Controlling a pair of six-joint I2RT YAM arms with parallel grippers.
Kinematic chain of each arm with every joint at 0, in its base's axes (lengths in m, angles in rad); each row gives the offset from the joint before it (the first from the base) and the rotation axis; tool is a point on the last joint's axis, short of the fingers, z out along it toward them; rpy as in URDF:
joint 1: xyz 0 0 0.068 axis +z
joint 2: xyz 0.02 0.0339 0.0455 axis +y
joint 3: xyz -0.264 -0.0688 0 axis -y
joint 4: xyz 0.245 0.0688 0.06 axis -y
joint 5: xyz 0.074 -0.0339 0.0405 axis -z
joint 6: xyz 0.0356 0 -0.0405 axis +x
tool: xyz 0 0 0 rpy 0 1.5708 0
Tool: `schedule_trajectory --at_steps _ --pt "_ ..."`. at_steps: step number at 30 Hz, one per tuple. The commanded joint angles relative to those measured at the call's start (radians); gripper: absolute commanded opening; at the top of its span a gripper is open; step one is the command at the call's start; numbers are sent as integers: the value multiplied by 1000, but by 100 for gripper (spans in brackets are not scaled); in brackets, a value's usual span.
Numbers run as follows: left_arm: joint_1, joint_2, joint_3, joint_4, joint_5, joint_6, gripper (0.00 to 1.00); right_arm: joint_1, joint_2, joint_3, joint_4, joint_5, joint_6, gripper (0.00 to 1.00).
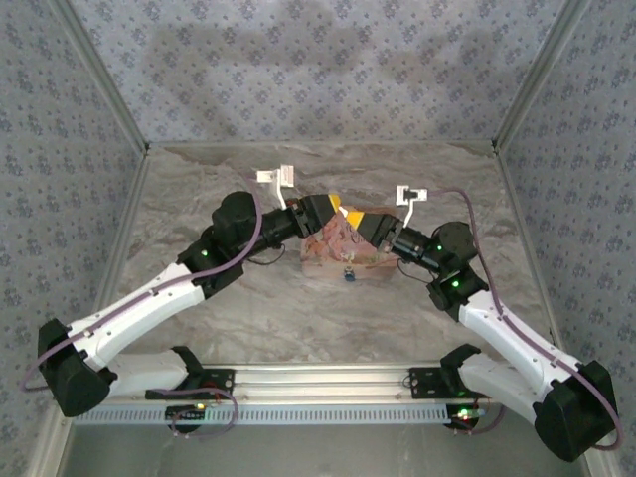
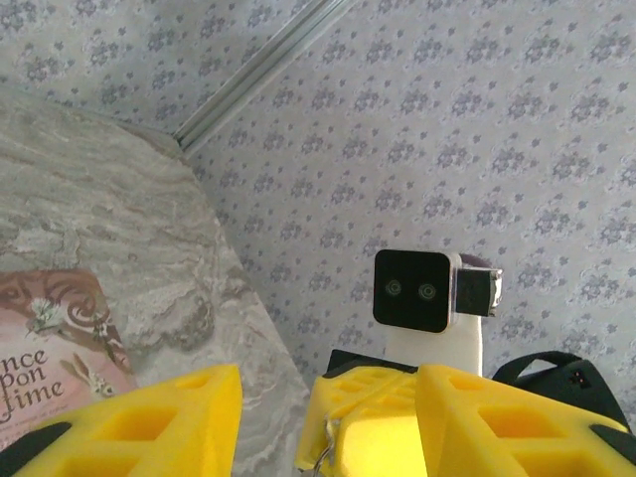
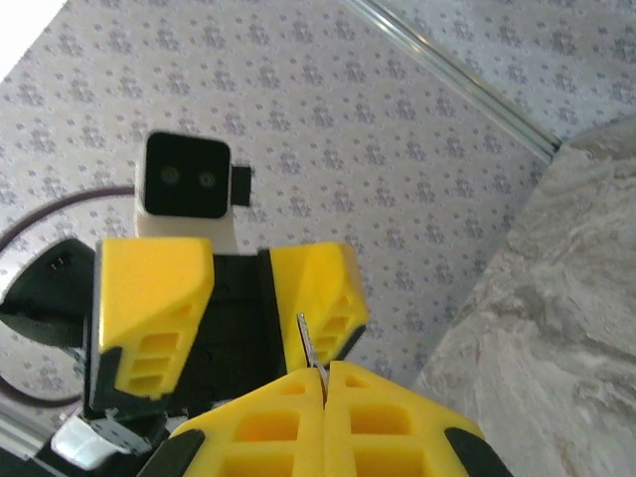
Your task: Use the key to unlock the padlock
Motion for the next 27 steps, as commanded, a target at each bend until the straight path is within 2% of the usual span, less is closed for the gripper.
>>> schedule_trajectory --at_steps 1,3,10,12,13,22,23,25,27 --pt "6 16 61 -44 84 22 47 -5 -22 53 -56 -63 -58 0" --pt "6 30 71 -56 99 20 44 -5 -22 60 -61 -79 -67 0" --pt "7 64 82 -61 134 10 16 -11 -36 76 -100 -74 -95 0" --pt "7 66 80 -65 136 9 2 -15 -36 79 -99 -75 -94 0" --pt "6 66 78 -64 135 10 0 -16 -36 79 -100 -77 -95 0" --pt "7 66 80 -60 122 14 0 -22 -32 83 -108 -88 -91 0" --pt "6 65 81 -63 118 17 1 -27 -39 82 -118 -85 -97 0" --pt "8 57 80 -83 91 21 34 -39 -51 88 -164 -87 -118 0" --pt "10 45 77 -120 60 33 49 -61 -64 99 -232 -90 -145 0"
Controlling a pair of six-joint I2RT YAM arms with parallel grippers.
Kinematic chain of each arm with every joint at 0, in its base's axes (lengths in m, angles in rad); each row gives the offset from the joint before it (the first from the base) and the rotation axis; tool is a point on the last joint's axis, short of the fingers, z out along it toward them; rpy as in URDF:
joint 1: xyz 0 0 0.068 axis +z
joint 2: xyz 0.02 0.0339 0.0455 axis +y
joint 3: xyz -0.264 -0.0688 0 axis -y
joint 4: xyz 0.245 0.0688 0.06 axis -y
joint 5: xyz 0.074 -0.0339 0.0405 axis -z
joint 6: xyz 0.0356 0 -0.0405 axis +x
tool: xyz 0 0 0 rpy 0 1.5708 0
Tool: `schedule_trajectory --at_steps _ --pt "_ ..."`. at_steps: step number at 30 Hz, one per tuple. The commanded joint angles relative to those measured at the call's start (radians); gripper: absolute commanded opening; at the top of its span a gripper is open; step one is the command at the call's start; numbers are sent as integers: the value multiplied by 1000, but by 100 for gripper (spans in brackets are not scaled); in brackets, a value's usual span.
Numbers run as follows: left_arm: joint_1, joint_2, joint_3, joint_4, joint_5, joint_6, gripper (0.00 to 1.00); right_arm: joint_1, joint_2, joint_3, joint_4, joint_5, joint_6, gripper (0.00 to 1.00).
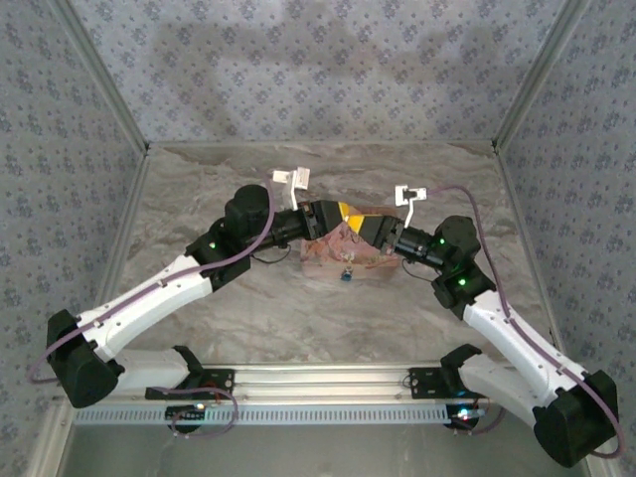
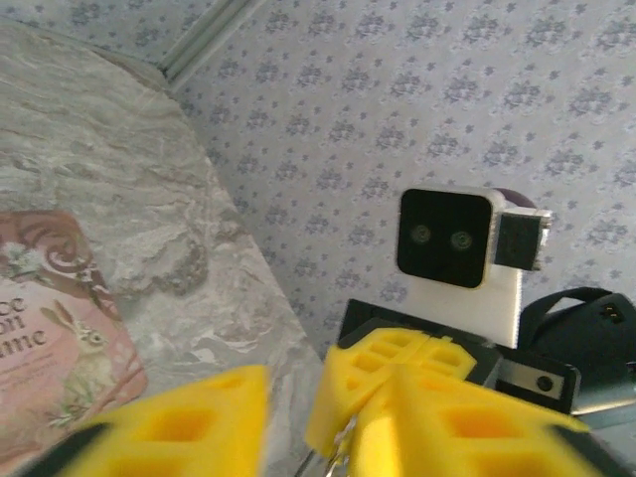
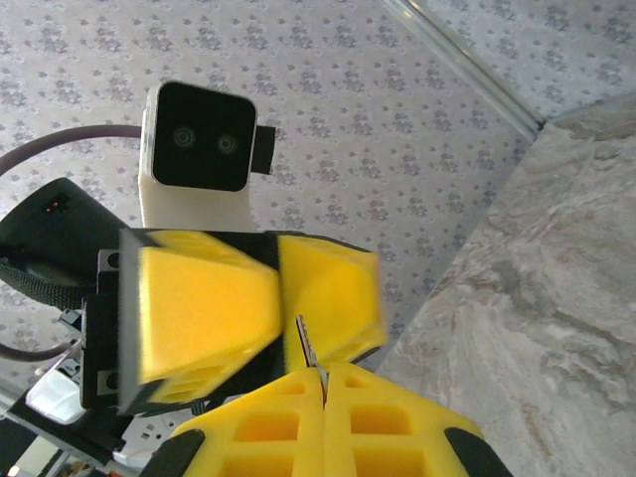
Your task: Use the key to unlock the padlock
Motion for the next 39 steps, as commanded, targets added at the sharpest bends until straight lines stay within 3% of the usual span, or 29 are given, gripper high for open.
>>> schedule_trajectory --at_steps 1,5,7,14,20,28,39 --pt "6 -24 24 -59 -52 28 53 -39 -38 55 -108 -20 -60 0" --pt "7 -54 -18 -134 -96 46 55 -122 -60 103 -327 -13 -156 0" --pt "6 -63 -45 -179 -113 45 62 -159 -63 135 -461 20 -234 0" --pt "-37 -73 -260 -127 -145 0 67 -279 3 186 -747 250 -434 0" --pt "-81 -32 -390 -24 -206 -9 73 -298 94 179 -782 546 -541 0" --pt "-82 129 -427 95 -252 7 77 -318 224 171 -718 747 -561 0" --pt "4 239 -422 179 -317 11 78 -311 463 218 -654 803 -600 0"
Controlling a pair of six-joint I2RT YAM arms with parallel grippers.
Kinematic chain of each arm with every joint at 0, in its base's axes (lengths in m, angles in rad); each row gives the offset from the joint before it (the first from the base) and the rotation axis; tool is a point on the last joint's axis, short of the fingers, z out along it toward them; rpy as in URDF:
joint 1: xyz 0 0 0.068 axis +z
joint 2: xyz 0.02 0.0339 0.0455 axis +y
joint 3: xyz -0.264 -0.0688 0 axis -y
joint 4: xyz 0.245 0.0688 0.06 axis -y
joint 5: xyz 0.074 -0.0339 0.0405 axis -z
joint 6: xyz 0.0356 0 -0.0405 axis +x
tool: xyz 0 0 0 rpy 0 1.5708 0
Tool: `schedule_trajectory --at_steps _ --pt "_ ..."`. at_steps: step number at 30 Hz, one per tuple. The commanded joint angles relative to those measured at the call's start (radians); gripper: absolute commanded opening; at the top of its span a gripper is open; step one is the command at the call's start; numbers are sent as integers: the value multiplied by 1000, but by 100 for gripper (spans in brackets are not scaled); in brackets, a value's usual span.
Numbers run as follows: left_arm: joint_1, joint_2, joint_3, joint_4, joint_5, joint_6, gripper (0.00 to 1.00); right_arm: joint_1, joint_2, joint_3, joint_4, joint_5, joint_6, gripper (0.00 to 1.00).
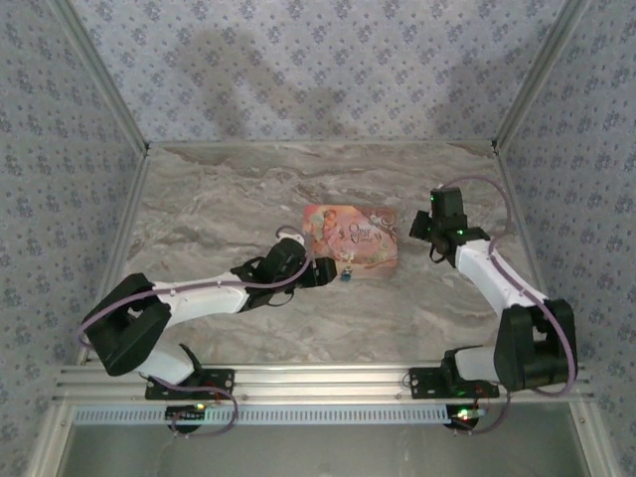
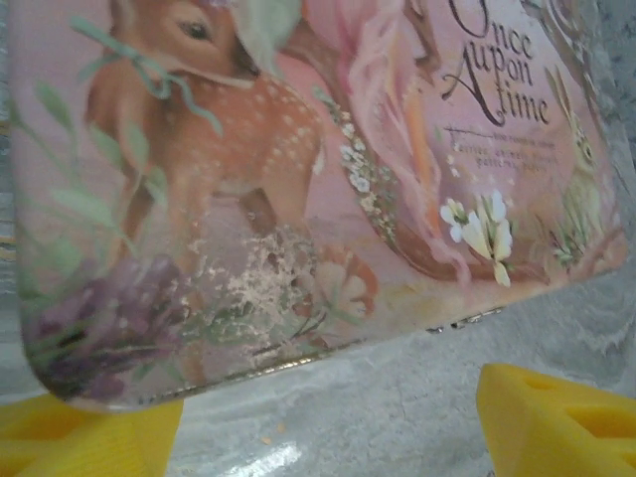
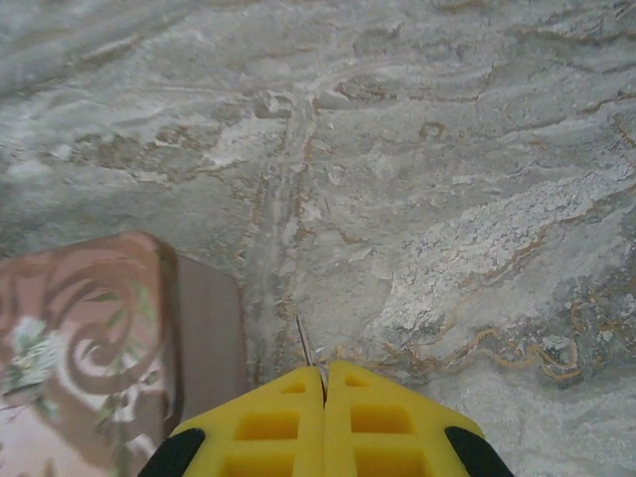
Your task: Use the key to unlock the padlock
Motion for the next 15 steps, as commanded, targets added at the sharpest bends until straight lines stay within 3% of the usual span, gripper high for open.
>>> schedule_trajectory --at_steps 1,10,11,12,15 --pt "42 1 -11 71 -44 14 78 13 49 40 40 34 -25 0" --pt "101 -20 -5 70 -7 53 80 148 177 83 60 52 -19 0" --pt "101 -29 -18 73 -4 51 82 159 181 85 62 54 -17 0" --pt "100 -37 -29 80 1 50 98 167 185 85 65 55 -16 0" --pt "100 -68 -88 133 27 54 98 187 201 91 72 51 -17 0"
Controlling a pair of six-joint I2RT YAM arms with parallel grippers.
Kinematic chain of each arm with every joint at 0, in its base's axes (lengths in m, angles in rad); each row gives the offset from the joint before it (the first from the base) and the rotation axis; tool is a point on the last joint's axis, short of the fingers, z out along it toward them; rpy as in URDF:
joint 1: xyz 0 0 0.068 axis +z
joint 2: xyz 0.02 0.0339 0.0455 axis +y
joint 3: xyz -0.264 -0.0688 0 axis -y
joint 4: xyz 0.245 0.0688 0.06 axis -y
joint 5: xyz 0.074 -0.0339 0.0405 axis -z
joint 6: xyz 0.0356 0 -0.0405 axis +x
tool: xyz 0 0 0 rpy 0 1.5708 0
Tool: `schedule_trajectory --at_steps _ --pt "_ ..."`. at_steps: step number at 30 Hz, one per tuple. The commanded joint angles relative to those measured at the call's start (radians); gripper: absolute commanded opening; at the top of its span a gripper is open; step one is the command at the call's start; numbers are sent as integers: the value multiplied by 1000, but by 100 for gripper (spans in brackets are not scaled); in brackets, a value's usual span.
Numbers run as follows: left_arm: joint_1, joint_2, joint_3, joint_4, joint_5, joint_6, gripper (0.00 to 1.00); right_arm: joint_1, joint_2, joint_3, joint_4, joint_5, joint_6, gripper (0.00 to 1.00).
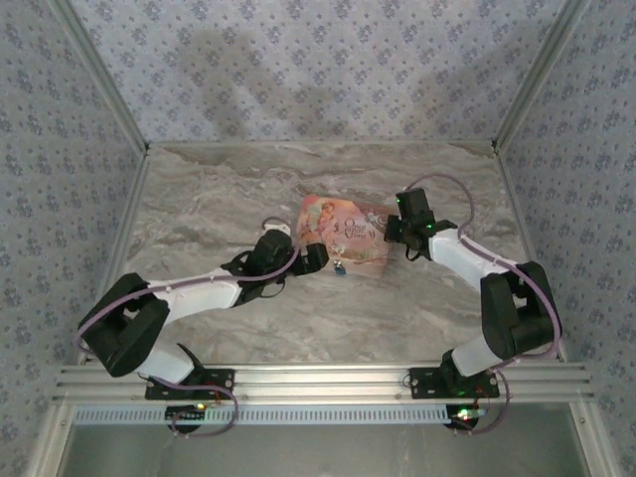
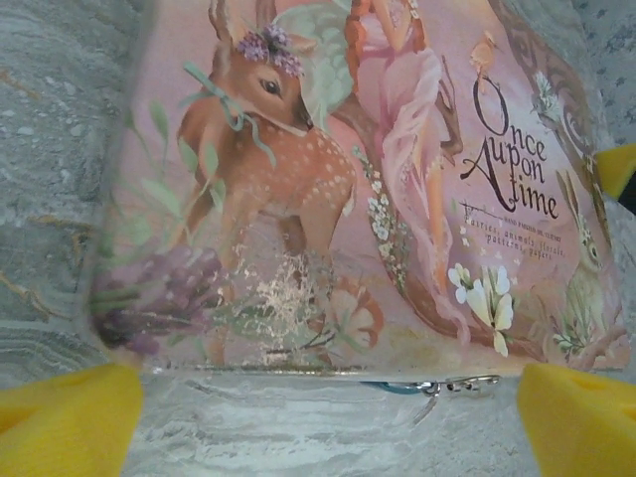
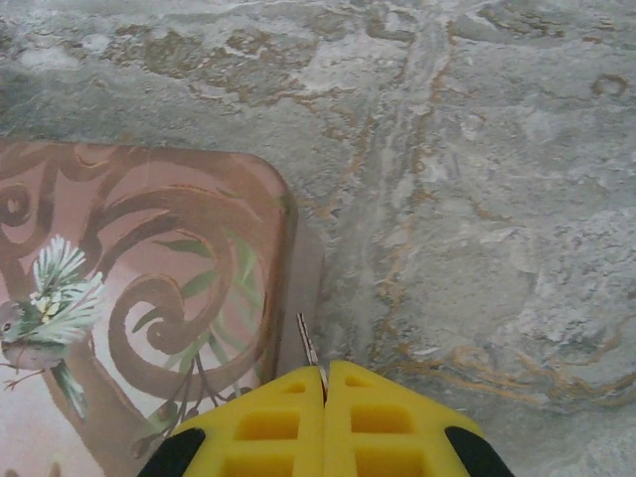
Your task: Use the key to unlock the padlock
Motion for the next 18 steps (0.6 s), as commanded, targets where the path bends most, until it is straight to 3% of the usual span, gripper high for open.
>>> schedule_trajectory --at_steps 1,12,18 --pt "0 -56 -60 74 35 26 98 19 30 40 20 15 -11 0" --pt "-47 60 -205 464 55 223 98 58 86 95 13 2 -27 0" --pt "-64 182 -124 481 107 293 98 73 106 108 16 -4 -32 0"
